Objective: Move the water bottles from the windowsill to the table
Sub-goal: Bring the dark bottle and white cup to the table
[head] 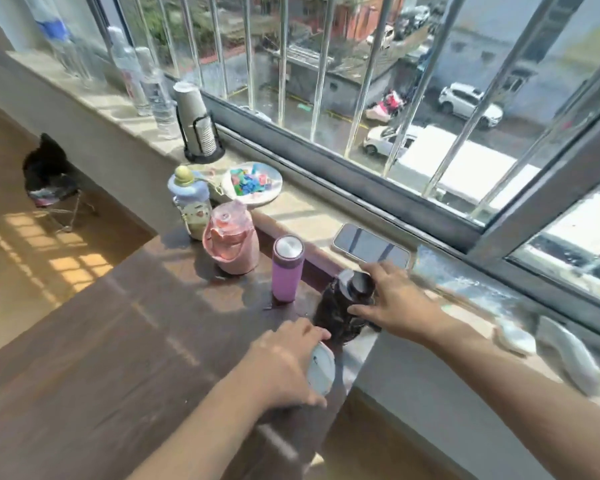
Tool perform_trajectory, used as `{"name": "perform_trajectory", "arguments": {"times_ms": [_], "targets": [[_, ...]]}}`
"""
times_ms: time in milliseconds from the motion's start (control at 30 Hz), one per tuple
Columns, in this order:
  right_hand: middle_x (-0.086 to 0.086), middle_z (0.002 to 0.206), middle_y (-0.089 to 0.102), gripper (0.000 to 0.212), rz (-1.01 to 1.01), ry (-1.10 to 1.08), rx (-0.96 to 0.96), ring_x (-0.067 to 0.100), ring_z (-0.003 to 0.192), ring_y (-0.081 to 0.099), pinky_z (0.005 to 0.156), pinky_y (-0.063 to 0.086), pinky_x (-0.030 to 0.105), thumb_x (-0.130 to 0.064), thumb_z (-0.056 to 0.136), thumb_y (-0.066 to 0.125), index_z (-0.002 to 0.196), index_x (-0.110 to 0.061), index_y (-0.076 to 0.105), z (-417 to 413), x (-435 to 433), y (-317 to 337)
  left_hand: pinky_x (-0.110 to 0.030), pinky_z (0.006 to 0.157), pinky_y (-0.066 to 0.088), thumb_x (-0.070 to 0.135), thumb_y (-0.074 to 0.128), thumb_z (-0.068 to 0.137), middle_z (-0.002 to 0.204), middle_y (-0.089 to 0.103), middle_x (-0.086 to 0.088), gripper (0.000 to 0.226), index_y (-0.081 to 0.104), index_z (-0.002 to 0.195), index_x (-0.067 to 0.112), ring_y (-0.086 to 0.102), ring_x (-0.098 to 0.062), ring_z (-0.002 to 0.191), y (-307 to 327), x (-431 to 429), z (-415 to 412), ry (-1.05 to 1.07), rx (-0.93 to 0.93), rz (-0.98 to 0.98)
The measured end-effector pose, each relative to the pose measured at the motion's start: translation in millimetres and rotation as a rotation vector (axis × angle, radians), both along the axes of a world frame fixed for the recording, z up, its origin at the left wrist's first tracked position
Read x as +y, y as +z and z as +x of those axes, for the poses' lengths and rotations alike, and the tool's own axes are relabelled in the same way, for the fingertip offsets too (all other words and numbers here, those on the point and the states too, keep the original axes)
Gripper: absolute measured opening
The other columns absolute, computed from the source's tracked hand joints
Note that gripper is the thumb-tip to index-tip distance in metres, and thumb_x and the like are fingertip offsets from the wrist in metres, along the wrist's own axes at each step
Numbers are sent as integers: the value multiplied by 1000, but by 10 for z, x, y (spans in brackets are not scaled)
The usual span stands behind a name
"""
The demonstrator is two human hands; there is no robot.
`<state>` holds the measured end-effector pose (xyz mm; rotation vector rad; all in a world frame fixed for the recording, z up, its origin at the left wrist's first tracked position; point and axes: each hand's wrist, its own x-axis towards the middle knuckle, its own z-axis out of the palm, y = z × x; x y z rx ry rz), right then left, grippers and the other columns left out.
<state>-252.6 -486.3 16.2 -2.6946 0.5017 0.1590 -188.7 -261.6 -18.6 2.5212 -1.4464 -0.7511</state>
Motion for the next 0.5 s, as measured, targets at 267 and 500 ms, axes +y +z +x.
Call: {"name": "perform_trajectory", "arguments": {"times_ms": [267,500], "targets": [[4,120,59,76,109,-86,-40,25,111,55,95,49,41,-53,64,81,126,-21,48,87,-28,-247,-37,96,49,46,80,68,132,46,12,81,38,137,39,51,-16,120,-141,58,-62,-26,-57,-41],[0,97,58,60,93,-81,-121,22,91,56,78,48,31,-43,59,83,106,-17,56,93,3,-272,-38,92,53,42,78,66,123,50,10,73,44,131,37,55,-18,114,-139,257,-30,88,-14,-122]]}}
